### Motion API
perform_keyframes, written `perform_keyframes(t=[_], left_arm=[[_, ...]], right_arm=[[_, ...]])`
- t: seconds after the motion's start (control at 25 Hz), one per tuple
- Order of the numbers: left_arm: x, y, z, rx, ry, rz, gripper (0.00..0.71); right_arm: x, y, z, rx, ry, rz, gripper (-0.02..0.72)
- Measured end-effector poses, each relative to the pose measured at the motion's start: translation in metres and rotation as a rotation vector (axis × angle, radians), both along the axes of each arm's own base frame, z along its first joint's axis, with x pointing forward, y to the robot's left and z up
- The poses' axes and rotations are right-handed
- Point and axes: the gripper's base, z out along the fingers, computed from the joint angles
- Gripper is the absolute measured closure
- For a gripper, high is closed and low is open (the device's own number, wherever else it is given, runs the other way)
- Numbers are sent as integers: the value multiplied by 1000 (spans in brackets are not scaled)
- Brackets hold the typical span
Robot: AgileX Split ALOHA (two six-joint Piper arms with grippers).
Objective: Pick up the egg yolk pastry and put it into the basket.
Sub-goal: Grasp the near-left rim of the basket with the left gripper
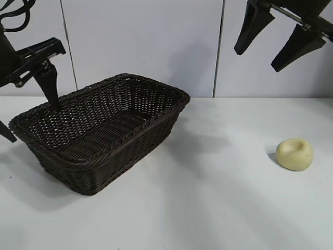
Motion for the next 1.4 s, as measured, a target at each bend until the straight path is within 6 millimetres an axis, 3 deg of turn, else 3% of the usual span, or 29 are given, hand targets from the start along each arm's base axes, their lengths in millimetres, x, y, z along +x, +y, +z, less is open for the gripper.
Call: perform_keyframes(t=[0.56, 0.72, 1.4], left_arm=[[17, -9, -46, -35, 55, 57, 198], [18, -11, -51, -45, 67, 65, 212], [17, -9, -51, -22, 74, 48, 611]], right_arm=[[0, 0, 0, 0, 0, 0, 164], [0, 0, 0, 0, 0, 0, 164], [0, 0, 0, 0, 0, 0, 164]])
